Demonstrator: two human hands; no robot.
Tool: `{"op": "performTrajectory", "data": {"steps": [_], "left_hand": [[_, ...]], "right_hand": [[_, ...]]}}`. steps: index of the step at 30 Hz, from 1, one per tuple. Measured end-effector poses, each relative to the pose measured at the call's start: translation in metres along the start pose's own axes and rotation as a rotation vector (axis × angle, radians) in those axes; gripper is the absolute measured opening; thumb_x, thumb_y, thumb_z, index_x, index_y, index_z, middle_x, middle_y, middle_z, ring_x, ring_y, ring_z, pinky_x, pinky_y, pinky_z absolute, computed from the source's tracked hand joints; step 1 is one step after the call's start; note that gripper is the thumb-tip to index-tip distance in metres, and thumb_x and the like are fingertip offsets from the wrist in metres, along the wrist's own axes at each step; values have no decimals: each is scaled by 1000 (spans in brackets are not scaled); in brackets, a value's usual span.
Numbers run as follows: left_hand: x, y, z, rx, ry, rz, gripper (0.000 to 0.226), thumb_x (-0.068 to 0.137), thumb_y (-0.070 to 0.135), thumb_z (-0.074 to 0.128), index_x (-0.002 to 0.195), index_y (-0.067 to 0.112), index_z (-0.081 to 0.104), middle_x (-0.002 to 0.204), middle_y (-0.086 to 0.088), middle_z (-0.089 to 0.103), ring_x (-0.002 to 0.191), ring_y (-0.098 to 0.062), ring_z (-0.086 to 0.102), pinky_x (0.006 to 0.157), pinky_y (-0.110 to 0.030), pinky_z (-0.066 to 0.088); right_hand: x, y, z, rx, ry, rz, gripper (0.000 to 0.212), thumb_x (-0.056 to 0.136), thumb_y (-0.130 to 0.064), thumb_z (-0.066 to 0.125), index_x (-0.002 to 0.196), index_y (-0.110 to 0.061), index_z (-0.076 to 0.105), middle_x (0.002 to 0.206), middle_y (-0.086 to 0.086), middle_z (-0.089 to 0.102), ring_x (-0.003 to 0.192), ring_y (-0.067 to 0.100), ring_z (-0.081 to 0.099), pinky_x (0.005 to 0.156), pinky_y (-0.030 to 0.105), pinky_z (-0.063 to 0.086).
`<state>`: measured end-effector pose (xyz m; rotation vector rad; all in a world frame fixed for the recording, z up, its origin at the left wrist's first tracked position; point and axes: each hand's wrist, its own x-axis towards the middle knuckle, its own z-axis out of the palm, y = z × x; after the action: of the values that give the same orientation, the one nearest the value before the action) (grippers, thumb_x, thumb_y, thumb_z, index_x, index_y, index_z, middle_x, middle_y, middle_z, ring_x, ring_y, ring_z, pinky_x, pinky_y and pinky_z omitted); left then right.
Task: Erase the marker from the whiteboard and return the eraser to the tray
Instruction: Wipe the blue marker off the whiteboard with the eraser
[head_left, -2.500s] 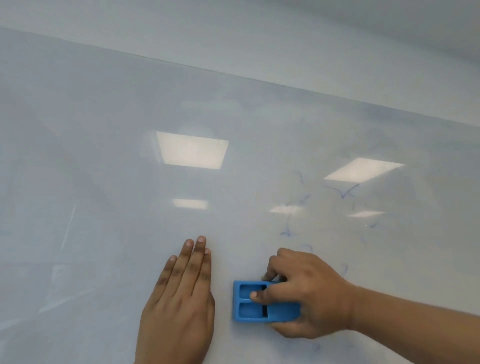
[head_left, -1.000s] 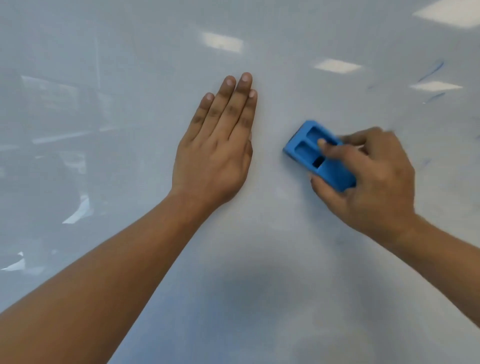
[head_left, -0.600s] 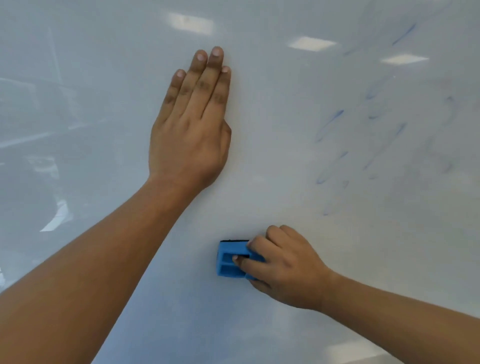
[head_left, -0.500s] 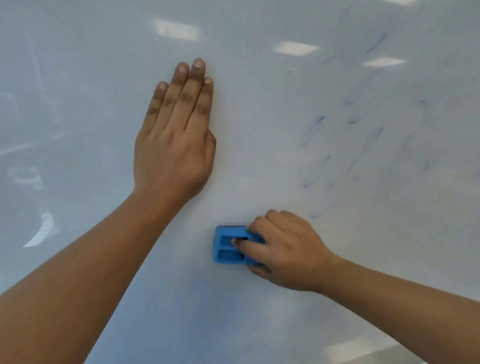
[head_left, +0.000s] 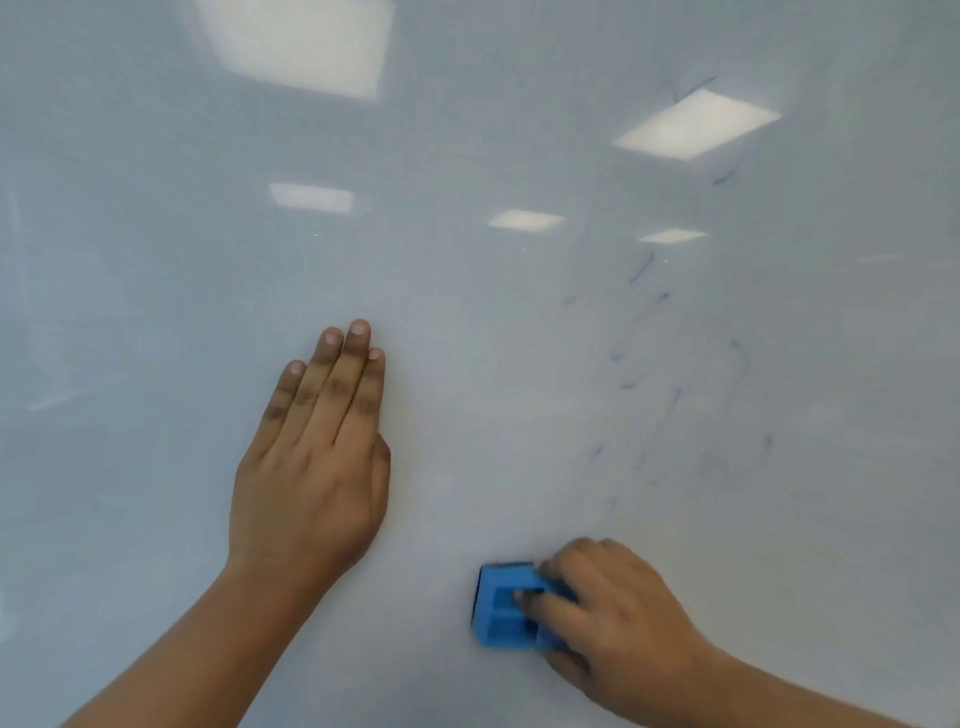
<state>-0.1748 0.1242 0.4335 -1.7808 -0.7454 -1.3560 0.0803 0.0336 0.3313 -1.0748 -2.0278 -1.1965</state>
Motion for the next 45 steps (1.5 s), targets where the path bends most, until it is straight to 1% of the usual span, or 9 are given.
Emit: {"op": "performTrajectory", "data": {"steps": [4,9,11,21,25,30,38,41,45], "left_hand": [[1,1,-5,-33,-7,-13,53,95,13,32,146,-2,39,158,-14,31,149,-25,24,123,-42,16],[2,3,-3,-32,-18,-32,55,96,16,30,148,-1,35,159,-13,28,151,-22,18,124,-41,14],[3,5,-1,-14,-11,-43,54,97,17,29,149,0,33,160,-13,28,151,-23,19,124,-42,15],[19,40,10,-6,23,71,53,97,13,35,149,-1,33,158,-16,29,149,-27,23,123,-42,17],[28,61,22,-37,16,83,53,97,11,38,148,-1,34,158,-15,29,149,-27,24,122,-44,20],[26,66,36,4,-27,73,54,98,13,34,150,-2,30,160,-16,25,150,-27,19,123,-44,17],[20,55,54,-24,48,117,57,98,16,28,152,2,25,162,-14,21,150,-29,20,122,-48,17],[19,50,64,-30,87,123,58,97,16,29,153,3,24,162,-13,22,149,-31,22,121,-51,17],[17,44,74,-48,97,132,58,97,15,28,153,3,22,163,-13,21,149,-34,20,120,-55,18]], "right_hand": [[-18,38,-22,-145,-144,-206,12,96,-20,64,105,-26,66,105,2,66,87,26,62,73,36,50],[43,133,-79,-112,210,596,44,74,-30,85,114,-26,66,113,-5,60,94,22,62,71,30,51],[47,132,-75,-77,270,681,44,75,-31,84,114,-25,66,112,-5,60,93,22,62,72,33,53],[-59,12,-5,-26,-184,20,30,80,-40,71,108,-31,65,110,-4,65,83,17,59,62,28,52],[-33,87,-32,-63,126,487,34,80,-34,76,111,-22,69,109,2,64,89,28,64,65,32,54],[-21,113,-28,131,468,1009,42,79,-43,79,114,-25,62,106,-13,52,94,11,56,73,30,52],[-100,48,14,51,-25,73,24,88,-34,67,111,-26,65,111,1,61,81,23,54,69,36,46],[-103,117,-10,-22,90,282,34,88,-41,65,117,-24,64,114,3,60,87,28,60,74,37,48],[-87,209,-40,70,456,997,40,82,-41,77,111,-20,61,109,-6,55,96,22,59,85,43,54]]}}
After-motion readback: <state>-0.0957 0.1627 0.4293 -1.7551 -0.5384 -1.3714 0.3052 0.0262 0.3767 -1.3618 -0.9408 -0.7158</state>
